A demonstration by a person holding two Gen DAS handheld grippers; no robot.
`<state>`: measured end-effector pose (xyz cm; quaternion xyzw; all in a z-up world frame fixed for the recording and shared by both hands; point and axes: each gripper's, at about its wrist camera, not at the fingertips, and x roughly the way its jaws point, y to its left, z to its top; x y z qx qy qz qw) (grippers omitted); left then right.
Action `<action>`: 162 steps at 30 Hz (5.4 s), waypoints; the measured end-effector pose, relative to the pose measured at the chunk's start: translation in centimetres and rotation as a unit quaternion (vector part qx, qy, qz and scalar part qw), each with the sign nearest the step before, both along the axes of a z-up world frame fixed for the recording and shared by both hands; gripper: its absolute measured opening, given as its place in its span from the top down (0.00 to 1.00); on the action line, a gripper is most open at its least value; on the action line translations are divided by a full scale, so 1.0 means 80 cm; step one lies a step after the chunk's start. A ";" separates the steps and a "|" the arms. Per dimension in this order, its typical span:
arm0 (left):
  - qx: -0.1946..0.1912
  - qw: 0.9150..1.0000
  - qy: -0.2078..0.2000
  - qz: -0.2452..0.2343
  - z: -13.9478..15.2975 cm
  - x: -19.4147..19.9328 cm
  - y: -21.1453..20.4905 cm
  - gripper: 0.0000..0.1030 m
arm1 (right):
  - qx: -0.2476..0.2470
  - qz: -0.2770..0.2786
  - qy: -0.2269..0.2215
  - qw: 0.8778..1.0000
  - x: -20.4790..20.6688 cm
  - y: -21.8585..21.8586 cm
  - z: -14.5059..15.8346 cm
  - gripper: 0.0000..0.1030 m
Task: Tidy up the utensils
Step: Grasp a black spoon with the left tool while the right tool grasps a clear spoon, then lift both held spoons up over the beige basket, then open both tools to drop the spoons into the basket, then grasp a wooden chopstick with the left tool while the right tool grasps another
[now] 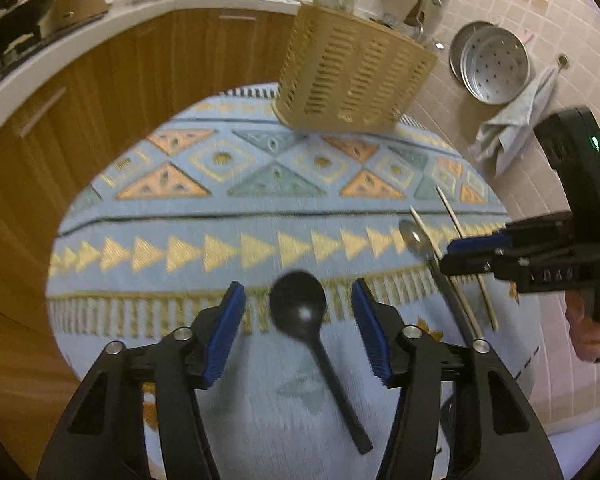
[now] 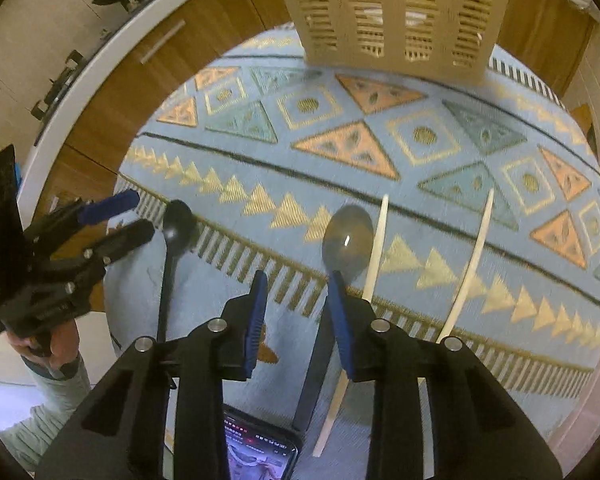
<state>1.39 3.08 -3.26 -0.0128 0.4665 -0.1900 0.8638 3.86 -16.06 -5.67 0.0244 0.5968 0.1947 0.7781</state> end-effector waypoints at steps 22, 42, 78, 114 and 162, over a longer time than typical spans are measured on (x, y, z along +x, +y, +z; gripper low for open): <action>0.049 0.998 0.015 -0.037 -0.028 0.004 -0.037 0.65 | 0.051 0.009 -0.056 0.997 0.032 0.021 0.005 0.91; 0.159 0.984 0.017 -0.079 -0.023 0.013 -0.071 0.92 | 0.023 0.030 -0.081 0.996 0.021 -0.006 0.001 0.91; 0.004 0.998 -0.056 -0.021 0.027 0.037 -0.030 0.94 | -0.084 0.057 -0.018 0.995 0.038 0.031 -0.020 0.91; -0.024 0.905 -0.415 0.094 0.171 0.194 -0.173 0.94 | 0.047 -0.197 -0.508 0.837 0.149 -0.117 0.190 0.91; -0.046 0.987 -0.127 -0.082 0.119 0.063 -0.138 0.52 | 0.021 -0.144 -0.086 0.986 0.014 -0.138 0.057 0.24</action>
